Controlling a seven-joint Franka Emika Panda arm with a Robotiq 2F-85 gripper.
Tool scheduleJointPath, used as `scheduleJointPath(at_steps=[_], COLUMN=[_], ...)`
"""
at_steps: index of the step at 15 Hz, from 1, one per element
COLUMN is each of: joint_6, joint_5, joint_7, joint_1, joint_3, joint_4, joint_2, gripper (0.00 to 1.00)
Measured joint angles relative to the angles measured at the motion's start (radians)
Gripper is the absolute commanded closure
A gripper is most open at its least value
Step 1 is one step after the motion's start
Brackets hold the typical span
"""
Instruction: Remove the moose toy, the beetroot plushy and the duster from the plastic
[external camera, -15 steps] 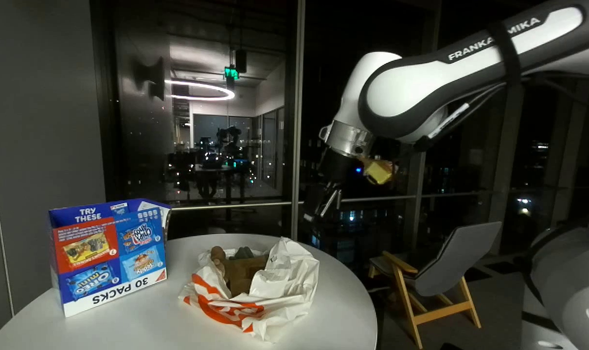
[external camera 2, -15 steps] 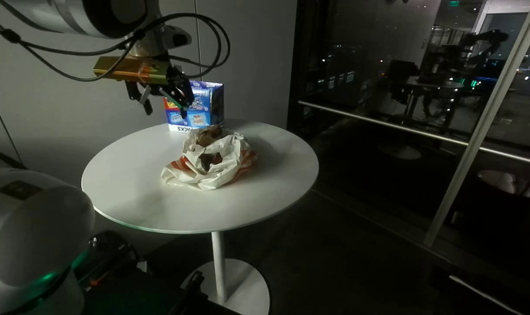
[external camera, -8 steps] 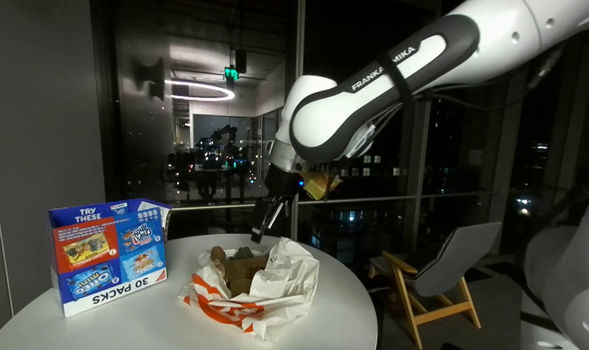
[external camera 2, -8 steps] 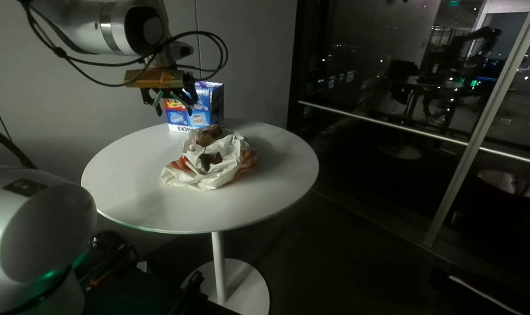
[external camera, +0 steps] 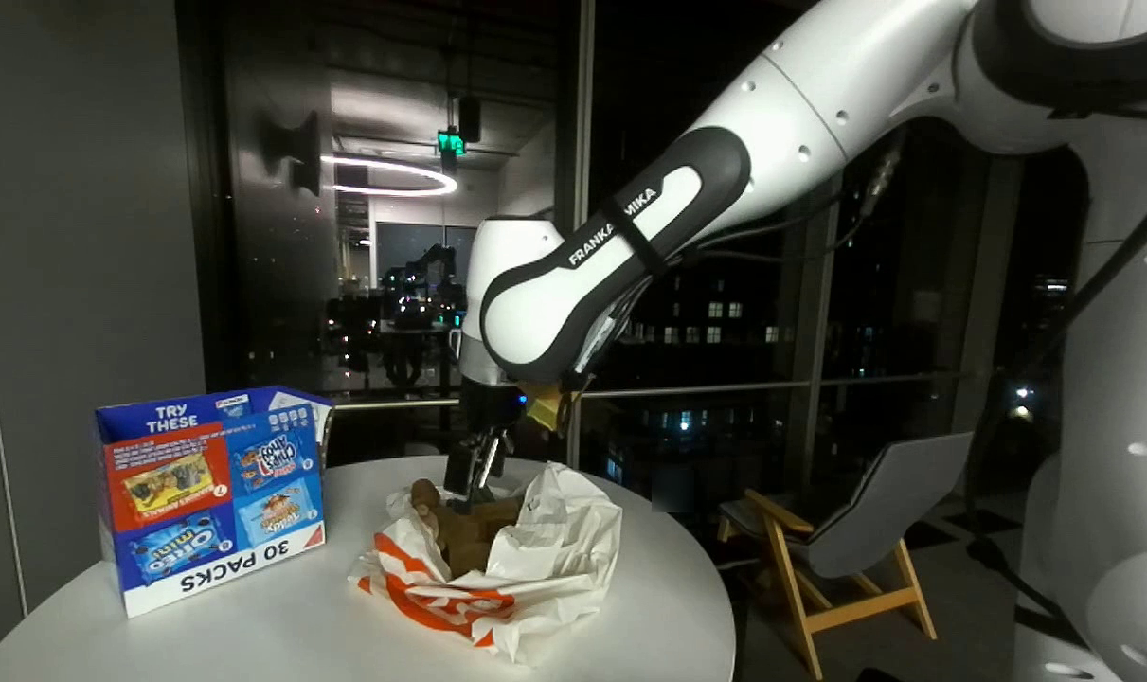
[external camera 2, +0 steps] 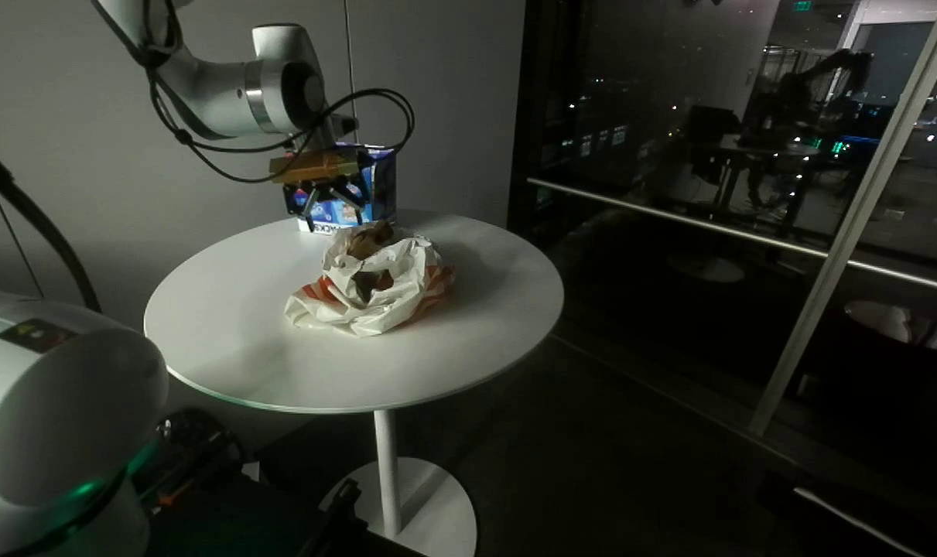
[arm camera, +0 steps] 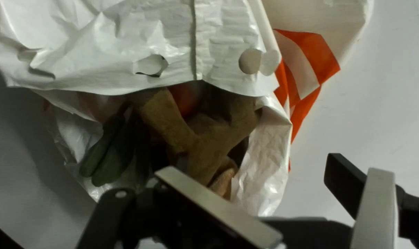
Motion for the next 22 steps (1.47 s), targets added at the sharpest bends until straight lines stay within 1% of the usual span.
scheduleJointPath(at_steps=[3,12,13,14,15,17,20,22], joint_6=[-0.008,-0.025,-0.03,-0.035,-0.039,-0.05,-0.071,-0.081], joint_5=[-0.053,-0.07,-0.071,-0.071,-0.071,-0.071,-0.069,-0.061], joint_7=[0.0,-0.031,-0.034,-0.037,-0.041,-0.051,-0.06,-0.067], joint_1=[-0.024,-0.041,-0.043,-0.046,-0.049,-0.054,-0.055,-0.055], joint_3=[-0.004,-0.007,-0.008,-0.009,-0.01,-0.011,-0.007,-0.003], joint_4=[0.056,0.188,0.197,0.204,0.21,0.219,0.228,0.234], joint_2=[0.087,0.239,0.252,0.263,0.273,0.287,0.29,0.289], gripper=[0.0,0.0,0.25,0.25,0.32,0.49,0.72,0.85])
